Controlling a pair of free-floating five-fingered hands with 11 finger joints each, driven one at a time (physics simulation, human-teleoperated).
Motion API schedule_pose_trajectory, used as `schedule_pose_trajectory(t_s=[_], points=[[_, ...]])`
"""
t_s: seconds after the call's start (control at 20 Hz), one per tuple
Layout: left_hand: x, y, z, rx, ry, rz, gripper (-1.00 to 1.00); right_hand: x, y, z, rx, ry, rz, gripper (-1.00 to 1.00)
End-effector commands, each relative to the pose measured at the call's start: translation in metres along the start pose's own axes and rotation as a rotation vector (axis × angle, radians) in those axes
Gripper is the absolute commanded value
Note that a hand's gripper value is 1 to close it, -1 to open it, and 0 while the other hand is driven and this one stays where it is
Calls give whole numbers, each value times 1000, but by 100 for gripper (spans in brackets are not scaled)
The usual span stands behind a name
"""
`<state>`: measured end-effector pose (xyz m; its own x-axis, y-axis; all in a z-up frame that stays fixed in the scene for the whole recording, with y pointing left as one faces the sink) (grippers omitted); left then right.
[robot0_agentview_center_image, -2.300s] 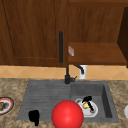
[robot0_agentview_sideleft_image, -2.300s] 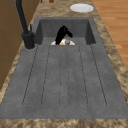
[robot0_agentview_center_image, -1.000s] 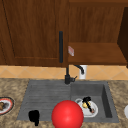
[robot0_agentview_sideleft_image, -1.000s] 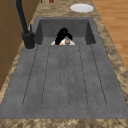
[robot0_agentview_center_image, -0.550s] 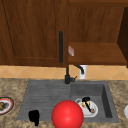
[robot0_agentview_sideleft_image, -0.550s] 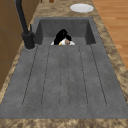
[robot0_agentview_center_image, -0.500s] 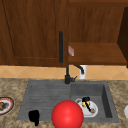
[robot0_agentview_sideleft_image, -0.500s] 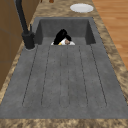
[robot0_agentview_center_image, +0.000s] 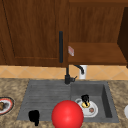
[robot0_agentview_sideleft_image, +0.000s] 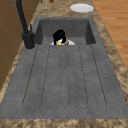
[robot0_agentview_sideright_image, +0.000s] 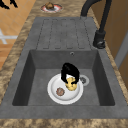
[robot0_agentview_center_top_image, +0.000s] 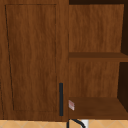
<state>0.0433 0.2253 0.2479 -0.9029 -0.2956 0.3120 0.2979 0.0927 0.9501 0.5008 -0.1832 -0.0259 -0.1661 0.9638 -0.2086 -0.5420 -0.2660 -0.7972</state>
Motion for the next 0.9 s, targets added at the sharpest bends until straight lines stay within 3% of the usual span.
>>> schedule_pose_trajectory(t_s=[0.0,0.2,0.25,0.3,0.6,0.85], points=[[0,0,0,0,0,0,0,1,5,0,-1,92,-74,100],[0,0,0,0,0,0,0,1,6,2,-55,93,-72,100],[0,0,0,0,0,0,0,2,7,2,-66,98,-73,-100],[0,0,0,0,0,0,0,2,6,3,-78,111,-92,-100],[0,0,0,0,0,0,0,14,25,-7,-181,171,-86,-100],[0,0,0,0,0,0,0,23,40,-7,-146,259,-95,-100]])
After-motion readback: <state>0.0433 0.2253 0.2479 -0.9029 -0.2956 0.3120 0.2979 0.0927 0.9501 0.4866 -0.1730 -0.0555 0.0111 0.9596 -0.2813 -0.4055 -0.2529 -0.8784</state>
